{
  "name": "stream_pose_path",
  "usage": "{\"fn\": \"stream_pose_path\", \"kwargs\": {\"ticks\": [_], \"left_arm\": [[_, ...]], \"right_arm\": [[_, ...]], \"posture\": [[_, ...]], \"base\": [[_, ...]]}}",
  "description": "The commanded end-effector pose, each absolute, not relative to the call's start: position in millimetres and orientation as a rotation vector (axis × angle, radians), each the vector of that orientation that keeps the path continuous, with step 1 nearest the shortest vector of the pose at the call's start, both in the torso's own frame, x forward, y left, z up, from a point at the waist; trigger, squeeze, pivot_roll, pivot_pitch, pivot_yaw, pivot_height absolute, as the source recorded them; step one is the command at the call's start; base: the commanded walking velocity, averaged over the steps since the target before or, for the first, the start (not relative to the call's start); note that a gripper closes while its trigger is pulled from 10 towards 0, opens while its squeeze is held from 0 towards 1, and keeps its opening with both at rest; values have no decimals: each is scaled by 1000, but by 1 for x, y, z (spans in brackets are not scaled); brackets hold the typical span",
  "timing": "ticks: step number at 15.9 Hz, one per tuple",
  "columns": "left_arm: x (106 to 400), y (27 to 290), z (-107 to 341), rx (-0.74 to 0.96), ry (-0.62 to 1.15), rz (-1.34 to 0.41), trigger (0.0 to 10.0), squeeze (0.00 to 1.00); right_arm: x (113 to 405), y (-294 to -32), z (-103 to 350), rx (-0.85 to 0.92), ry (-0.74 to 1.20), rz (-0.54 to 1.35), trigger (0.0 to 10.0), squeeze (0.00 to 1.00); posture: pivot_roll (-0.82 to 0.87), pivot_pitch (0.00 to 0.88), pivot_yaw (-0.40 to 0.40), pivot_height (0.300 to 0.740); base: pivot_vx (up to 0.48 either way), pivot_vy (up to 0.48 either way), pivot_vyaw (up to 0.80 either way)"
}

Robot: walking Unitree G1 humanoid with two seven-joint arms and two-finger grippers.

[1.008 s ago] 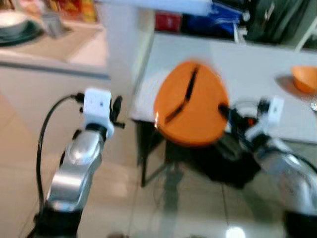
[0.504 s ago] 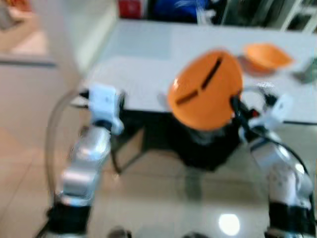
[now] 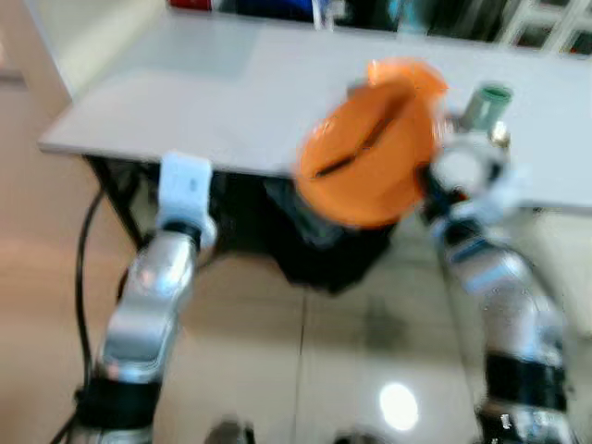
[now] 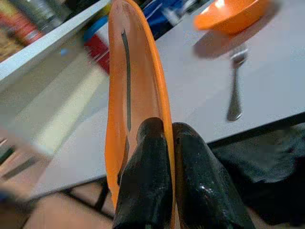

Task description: Setting the table

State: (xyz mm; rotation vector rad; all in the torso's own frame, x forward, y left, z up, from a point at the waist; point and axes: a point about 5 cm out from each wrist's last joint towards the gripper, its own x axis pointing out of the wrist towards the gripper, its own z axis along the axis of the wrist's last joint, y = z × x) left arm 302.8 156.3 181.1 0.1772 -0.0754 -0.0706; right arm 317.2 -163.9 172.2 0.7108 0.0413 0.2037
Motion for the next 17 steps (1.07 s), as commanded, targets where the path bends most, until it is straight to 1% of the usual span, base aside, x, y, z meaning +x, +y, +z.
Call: {"fn": "stream_pose_path", "kwargs": {"ticks": [1,3,4,5,6,8,17], "left_arm": [[302,150,186,189,-99,-90,10000,0],[300,157,183,186,-85,-68,10000,0],[301,156,185,131,-84,-62,10000,0],[302,154,188,141,-94,-70,10000,0],[301,152,190,141,-108,-92,10000,0],[303,153,191,159,-112,-110,10000,0],[304,152,192,161,-115,-119,10000,0]], "right_arm": [[314,-174,178,703,-3,190,10000,0],[313,-168,173,706,35,174,10000,0],[311,-168,170,679,56,166,10000,0],[310,-166,168,645,63,176,10000,0],[309,-165,168,654,60,180,10000,0],[313,-161,172,674,65,171,10000,0],[314,-162,172,675,63,171,10000,0]], "posture": [[-13,100,-19,740],[-27,109,-16,740],[-23,109,-17,740],[-16,114,-19,740],[-16,108,-19,740],[-27,108,-12,740],[-23,108,-11,740]], "base": [[0,-472,800],[0,-472,628],[0,0,0],[0,0,0],[0,0,0],[426,0,0],[428,0,-413]]}}
